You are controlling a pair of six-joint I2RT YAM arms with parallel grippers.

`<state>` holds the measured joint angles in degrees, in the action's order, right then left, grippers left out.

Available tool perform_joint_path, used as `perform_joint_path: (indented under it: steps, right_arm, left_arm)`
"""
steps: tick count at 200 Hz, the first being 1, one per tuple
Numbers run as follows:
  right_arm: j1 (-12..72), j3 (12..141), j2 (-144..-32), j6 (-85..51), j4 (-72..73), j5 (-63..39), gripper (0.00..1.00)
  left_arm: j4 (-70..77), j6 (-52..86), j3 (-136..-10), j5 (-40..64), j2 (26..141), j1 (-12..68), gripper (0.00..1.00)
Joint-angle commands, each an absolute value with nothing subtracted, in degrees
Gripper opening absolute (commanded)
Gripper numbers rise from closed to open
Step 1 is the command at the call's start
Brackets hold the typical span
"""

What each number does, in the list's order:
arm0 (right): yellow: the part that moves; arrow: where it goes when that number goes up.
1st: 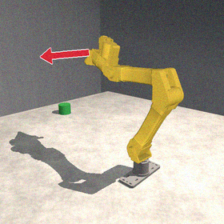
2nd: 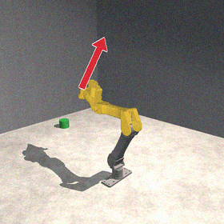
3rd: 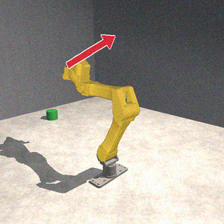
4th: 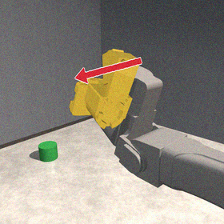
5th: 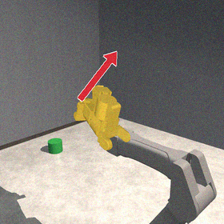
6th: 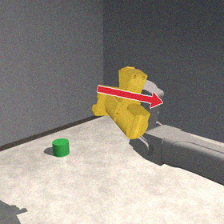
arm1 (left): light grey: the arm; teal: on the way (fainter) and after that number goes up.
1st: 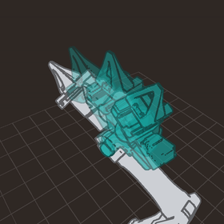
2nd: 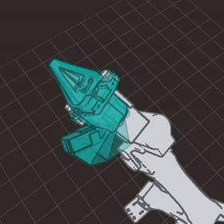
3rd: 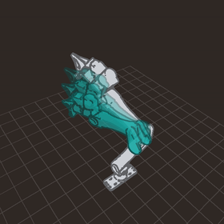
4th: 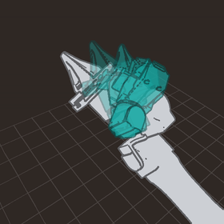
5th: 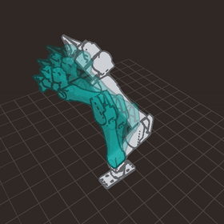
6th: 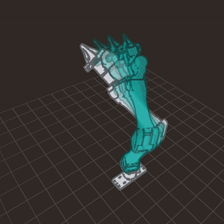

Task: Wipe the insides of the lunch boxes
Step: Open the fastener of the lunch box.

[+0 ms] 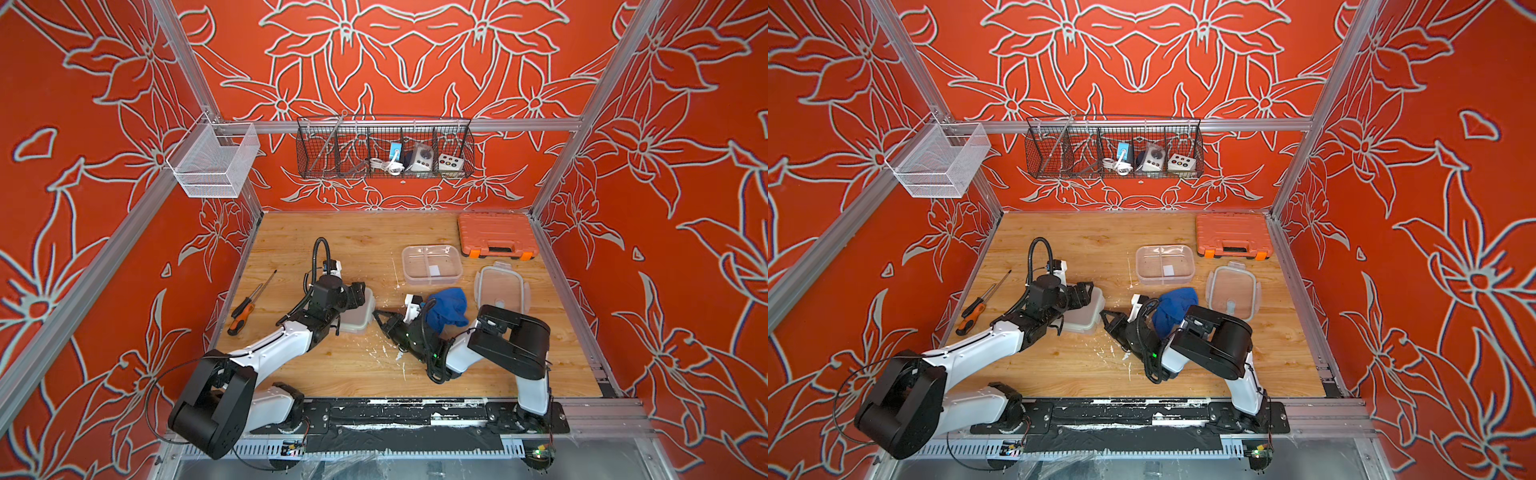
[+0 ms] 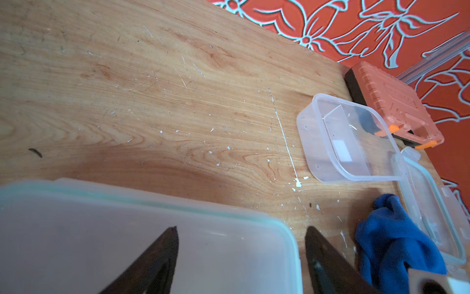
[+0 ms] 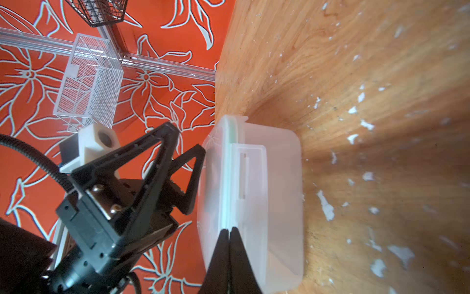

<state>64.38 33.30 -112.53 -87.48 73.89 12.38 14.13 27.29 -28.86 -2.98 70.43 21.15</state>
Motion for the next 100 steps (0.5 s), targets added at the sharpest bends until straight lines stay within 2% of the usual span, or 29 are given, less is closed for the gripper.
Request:
perform_joint_path:
  steps: [1,20,51,100]
  right_arm:
    - [64.19,31.21,-113.21,-87.76,77.43,13.25,0.17]
    - [63.92,29.85,-111.61,-86.73,76.66,13.23,0.29]
    - [62.89,28.25,-110.49,-85.52,77.22,11.25,0.37]
    - [58.15,29.86,-104.63,-77.2,67.04,0.48,0.41]
  left_arm:
    - [1.08,28.72,-29.51,-4.57,69.61,21.58,0.82]
    - [-2.5,29.1,-32.05,-6.21,68.05,21.53,0.87]
    - [-7.05,29.39,-34.27,-7.08,63.81,20.89,0.94]
    - [-16.92,34.58,-33.82,-7.5,52.76,18.66,0.98]
